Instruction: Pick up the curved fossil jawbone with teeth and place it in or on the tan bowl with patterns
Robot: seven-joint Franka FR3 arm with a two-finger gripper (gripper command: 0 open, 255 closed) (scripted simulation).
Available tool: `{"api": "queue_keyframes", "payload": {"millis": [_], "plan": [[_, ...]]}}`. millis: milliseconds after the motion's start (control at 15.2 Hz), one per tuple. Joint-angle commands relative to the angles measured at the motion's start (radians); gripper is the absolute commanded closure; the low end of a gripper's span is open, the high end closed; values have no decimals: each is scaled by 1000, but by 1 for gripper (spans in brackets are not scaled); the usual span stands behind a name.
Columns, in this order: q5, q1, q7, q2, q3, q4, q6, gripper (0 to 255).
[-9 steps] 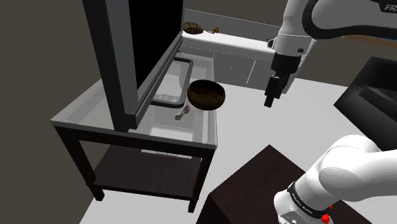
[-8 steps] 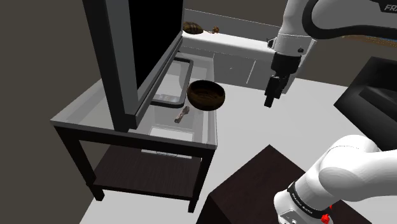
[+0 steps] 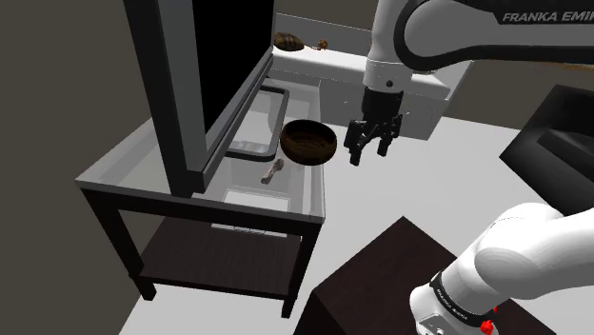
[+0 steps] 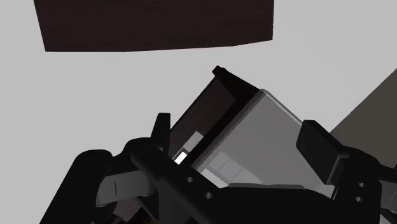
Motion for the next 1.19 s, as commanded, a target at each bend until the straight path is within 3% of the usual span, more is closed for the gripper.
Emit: {"api": "queue_keyframes", "payload": {"millis": [0, 330, 594, 1122], "plan": [[18, -16, 118, 60, 51, 27, 35, 0], [15, -64, 399, 256, 163, 140, 115, 0], [-34, -95, 629, 433, 229, 255, 164, 0], [-197, -78, 1066, 803, 249, 544, 190, 0]]}}
